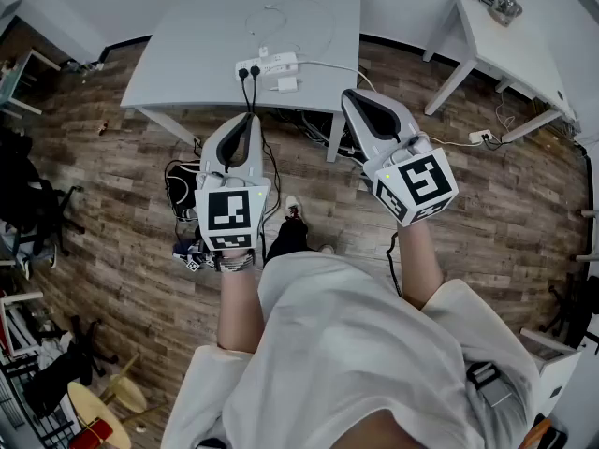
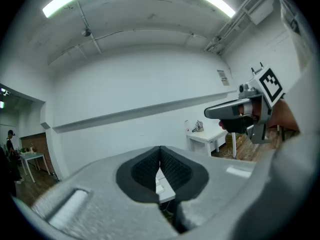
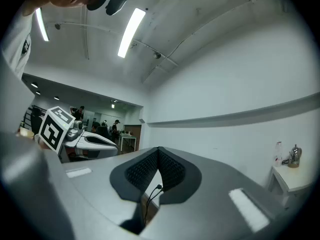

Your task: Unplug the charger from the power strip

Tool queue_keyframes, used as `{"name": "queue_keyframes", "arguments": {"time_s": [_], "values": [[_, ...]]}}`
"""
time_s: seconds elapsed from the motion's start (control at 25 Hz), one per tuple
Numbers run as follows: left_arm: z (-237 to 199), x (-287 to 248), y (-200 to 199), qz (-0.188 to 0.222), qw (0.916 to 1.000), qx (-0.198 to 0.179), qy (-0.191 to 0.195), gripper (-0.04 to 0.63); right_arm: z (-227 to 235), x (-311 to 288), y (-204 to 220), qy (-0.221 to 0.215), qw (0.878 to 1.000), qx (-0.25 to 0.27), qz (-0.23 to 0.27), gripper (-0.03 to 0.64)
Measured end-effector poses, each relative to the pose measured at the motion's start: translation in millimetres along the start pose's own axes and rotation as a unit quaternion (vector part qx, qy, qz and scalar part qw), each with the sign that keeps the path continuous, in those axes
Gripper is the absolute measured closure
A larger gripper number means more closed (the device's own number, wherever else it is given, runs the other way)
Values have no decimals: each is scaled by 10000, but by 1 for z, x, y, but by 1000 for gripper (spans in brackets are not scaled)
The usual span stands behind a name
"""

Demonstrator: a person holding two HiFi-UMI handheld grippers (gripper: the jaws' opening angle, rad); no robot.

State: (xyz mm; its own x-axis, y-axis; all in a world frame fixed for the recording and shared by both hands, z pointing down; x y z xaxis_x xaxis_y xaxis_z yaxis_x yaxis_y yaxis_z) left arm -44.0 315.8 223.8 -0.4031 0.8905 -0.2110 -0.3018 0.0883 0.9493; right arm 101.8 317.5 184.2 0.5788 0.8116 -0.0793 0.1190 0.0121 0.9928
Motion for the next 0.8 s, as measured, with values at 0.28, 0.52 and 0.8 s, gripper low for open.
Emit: {"name": "queue_keyframes", "arguments": {"time_s": [0.28,0.52,0.8], "values": [[4,4,-5,1,10000,-79,15,591,-7,5,-5,-56,10000,3,44,615],[-3,-9,-5,42,10000,-13,14,591,1,-3,-11,-39,9997,-51,234,615],[-25,-46,5,-17,9999,95,83,591,21,-37,0,-65,9999,-111,92,615]]}}
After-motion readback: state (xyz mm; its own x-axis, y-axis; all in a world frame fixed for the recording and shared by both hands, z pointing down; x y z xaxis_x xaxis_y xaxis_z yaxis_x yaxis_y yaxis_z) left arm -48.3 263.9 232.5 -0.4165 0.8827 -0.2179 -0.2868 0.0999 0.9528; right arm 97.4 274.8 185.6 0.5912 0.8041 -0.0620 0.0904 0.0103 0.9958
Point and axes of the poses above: the fingertips, and each gripper's own axes: x backward along the fingers, z to its right, y out of its underside, the point moved 1 cm from there along x, backward along the fingers, and after that the axes turned 5 degrees about -z, right-handed, at the moved point
